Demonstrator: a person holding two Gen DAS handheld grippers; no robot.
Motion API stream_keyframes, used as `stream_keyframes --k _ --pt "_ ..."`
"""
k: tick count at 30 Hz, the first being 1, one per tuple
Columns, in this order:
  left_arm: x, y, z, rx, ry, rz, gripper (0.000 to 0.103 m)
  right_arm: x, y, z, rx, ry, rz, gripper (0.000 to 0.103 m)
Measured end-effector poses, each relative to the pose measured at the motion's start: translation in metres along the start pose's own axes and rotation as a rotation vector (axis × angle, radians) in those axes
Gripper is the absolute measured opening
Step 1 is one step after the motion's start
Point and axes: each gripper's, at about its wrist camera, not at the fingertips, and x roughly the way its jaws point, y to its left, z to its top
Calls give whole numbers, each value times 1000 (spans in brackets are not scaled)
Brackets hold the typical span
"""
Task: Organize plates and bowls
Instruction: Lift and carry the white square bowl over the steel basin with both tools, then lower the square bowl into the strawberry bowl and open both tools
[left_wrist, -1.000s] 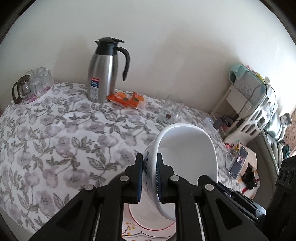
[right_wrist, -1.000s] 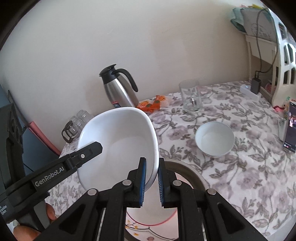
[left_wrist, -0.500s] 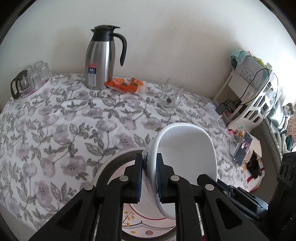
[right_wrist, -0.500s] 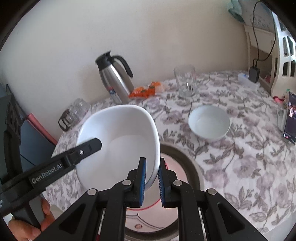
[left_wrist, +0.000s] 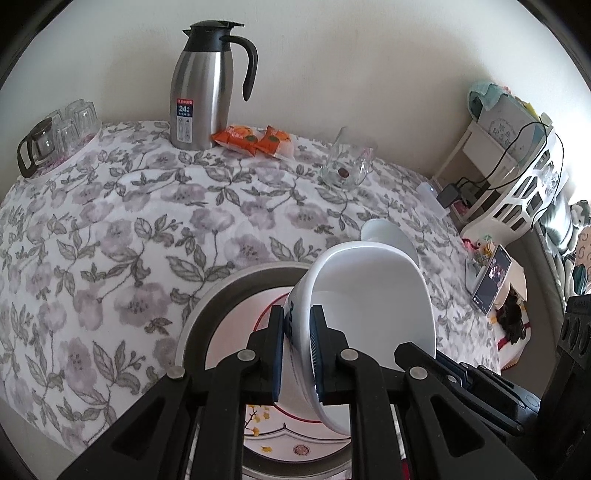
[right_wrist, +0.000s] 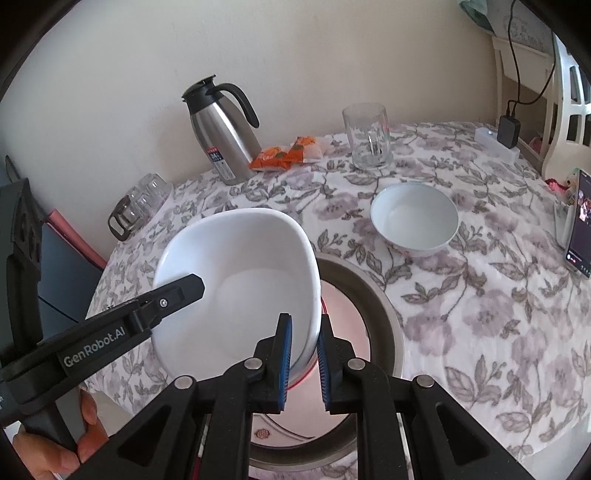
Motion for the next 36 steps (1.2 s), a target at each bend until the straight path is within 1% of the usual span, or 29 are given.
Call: stream_keyframes --k 10,25,36 --pt "14 3 -7 -3 53 12 13 12 -5 -5 13 51 -4 16" --pt "31 11 -11 -30 115 29 13 20 -2 -7 -5 78 -12 16" --pt "32 13 -11 -33 120 26 13 22 -4 -7 -1 86 -10 16"
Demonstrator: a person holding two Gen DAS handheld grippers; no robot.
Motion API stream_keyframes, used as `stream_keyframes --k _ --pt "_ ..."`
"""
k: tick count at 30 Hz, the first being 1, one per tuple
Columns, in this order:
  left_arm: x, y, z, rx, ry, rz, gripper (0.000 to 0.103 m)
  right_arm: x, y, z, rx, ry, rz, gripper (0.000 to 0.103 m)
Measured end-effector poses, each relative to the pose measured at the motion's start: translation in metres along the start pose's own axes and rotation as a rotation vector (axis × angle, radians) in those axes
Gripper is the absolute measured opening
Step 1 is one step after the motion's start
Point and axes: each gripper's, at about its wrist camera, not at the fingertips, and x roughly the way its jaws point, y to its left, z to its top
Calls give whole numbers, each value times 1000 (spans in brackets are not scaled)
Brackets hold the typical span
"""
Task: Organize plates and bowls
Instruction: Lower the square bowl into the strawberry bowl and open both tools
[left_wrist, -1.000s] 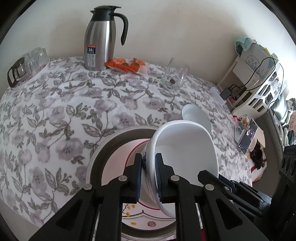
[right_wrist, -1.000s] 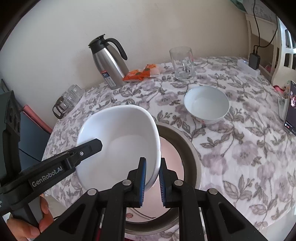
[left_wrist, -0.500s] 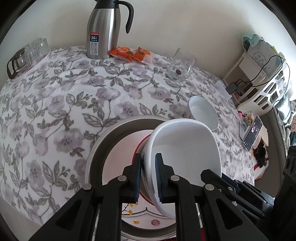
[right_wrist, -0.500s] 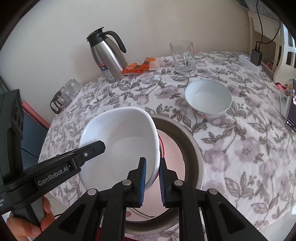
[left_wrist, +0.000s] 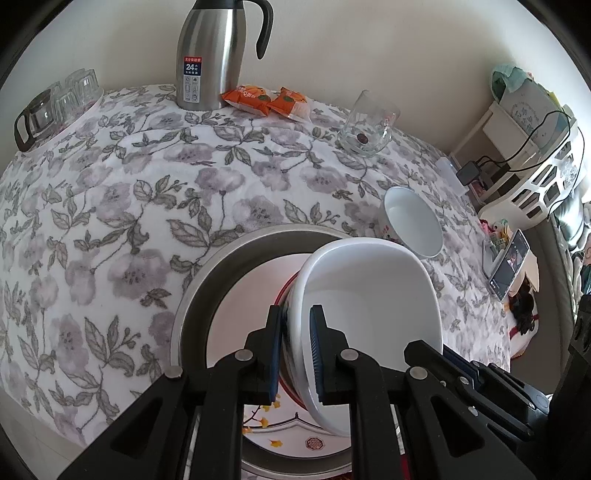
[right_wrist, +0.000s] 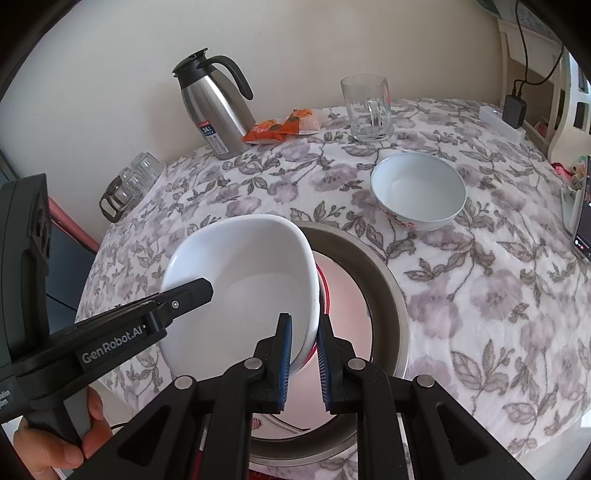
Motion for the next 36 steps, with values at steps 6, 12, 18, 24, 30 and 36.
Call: stream_keyframes --k 6,12,18,24,30,36 --pt "-5 4 3 -23 -14 -16 15 -2 1 1 -3 -10 3 17" --pt "-9 9 5 -40 -31 -13 15 -2 1 1 -4 -10 3 17" --pt "-10 10 5 -39 -33 -16 15 -4 0 2 1 -16 9 16" --pt "-19 14 7 -61 -63 -13 23 -16 -2 5 13 -52 28 16" --pt "-30 17 9 -79 -105 13 41 -25 -4 8 19 -90 32 16" --pt "-32 23 10 -101 -119 56 53 -26 -13 11 50 -103 6 16"
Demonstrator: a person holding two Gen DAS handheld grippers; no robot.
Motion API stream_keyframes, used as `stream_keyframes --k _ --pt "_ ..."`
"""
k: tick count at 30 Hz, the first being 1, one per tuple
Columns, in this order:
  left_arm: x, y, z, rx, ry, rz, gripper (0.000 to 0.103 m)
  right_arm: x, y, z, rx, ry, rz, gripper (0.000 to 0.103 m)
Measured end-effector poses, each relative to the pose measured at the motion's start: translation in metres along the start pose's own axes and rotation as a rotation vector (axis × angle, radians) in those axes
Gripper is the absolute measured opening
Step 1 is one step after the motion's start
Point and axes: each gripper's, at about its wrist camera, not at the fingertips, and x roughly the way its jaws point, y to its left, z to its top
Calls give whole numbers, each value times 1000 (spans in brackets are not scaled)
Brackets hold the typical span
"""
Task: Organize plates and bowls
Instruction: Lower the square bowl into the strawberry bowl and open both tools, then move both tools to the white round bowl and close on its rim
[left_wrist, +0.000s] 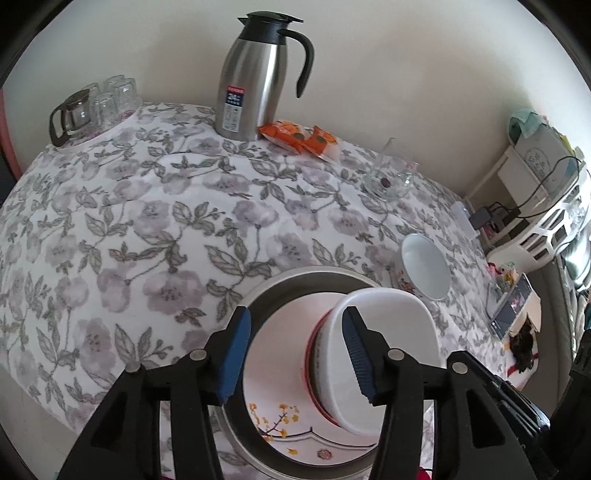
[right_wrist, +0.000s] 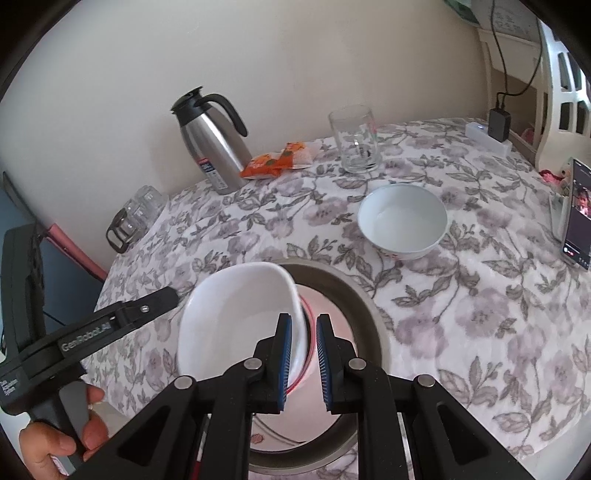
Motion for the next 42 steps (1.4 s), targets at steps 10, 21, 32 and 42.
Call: stream_keyframes --k 10,21,32,42 --pt "6 2 -1 0 18 48 71 5 -9 2 20 6 -37 49" --pt "7 8 -1 -19 -12 108 93 9 -12 3 23 -2 -55 81" --pt "8 7 1 -10 -33 132 93 11 -20 5 36 -24 -56 103" --pt "11 1 -1 15 -23 136 93 12 -28 6 62 -21 -63 103"
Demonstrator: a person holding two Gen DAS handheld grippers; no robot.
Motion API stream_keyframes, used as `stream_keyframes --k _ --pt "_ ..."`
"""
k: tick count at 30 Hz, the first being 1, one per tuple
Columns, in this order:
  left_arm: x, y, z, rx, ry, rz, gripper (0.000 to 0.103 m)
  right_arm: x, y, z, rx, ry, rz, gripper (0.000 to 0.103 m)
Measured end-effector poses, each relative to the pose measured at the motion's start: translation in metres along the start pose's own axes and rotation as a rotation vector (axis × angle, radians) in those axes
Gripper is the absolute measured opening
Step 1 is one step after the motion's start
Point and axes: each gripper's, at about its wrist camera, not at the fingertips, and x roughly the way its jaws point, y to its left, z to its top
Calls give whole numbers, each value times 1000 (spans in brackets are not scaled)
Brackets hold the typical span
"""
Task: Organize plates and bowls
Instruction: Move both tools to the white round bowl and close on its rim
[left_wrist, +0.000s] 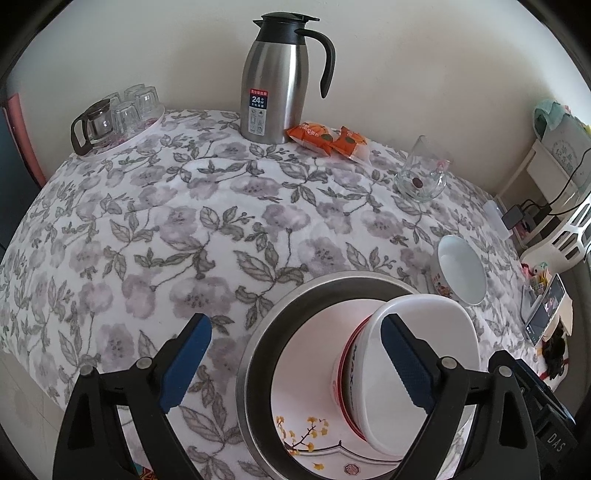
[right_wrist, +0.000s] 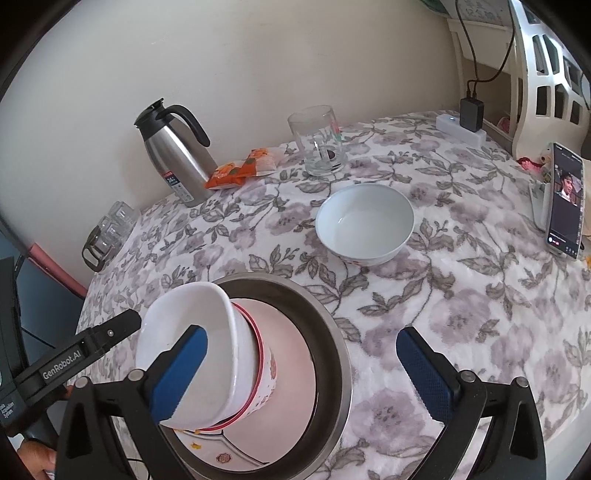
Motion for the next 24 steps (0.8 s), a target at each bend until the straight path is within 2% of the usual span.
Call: stream_keyframes --k 8,18,24 --pt "-4 3 5 -16 -17 -19 93 0 -3 5 11 -8 -1 103" --pt "-30 -8 42 -20 -161 -30 93 -1 -21 35 67 -60 -52 103" --pt "-27 -39 68 57 -133 -67 93 7 -39 50 93 -69 -63 103"
